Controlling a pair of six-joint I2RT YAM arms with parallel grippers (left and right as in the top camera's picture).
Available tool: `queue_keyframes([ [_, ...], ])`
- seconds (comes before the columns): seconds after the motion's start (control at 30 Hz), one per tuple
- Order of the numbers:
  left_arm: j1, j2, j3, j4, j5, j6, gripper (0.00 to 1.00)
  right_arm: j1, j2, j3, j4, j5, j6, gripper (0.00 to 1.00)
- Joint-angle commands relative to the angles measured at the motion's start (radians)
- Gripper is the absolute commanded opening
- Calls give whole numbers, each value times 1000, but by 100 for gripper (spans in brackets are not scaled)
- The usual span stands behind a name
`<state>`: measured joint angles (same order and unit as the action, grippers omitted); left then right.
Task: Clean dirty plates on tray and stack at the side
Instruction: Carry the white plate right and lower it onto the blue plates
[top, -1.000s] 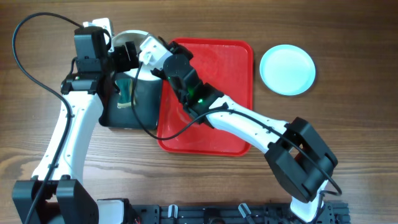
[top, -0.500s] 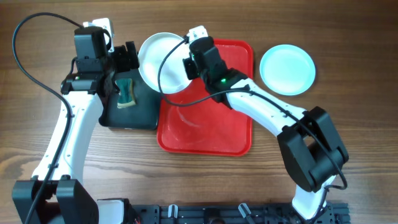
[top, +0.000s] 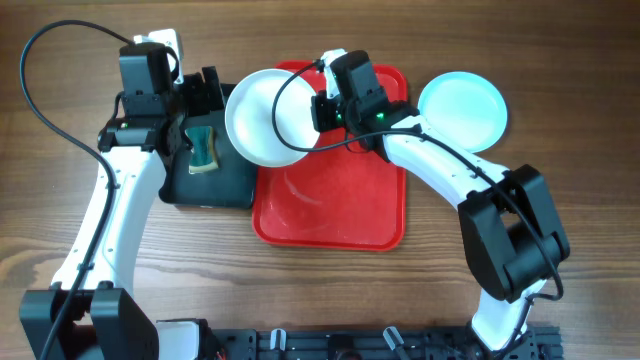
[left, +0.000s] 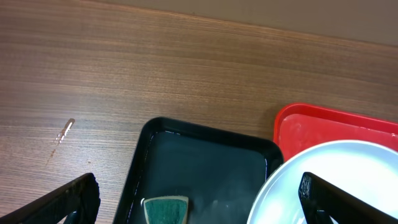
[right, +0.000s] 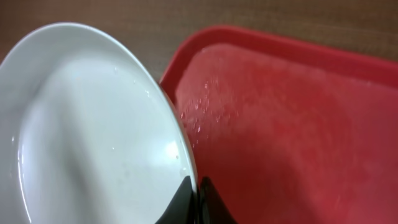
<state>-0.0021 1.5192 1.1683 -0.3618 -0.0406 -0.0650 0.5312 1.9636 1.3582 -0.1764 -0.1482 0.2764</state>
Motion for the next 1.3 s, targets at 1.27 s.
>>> queue_keyframes([
  [1.27, 7, 6, 4, 2, -6, -2, 100, -882, -52, 8, -457, -77, 40, 4],
])
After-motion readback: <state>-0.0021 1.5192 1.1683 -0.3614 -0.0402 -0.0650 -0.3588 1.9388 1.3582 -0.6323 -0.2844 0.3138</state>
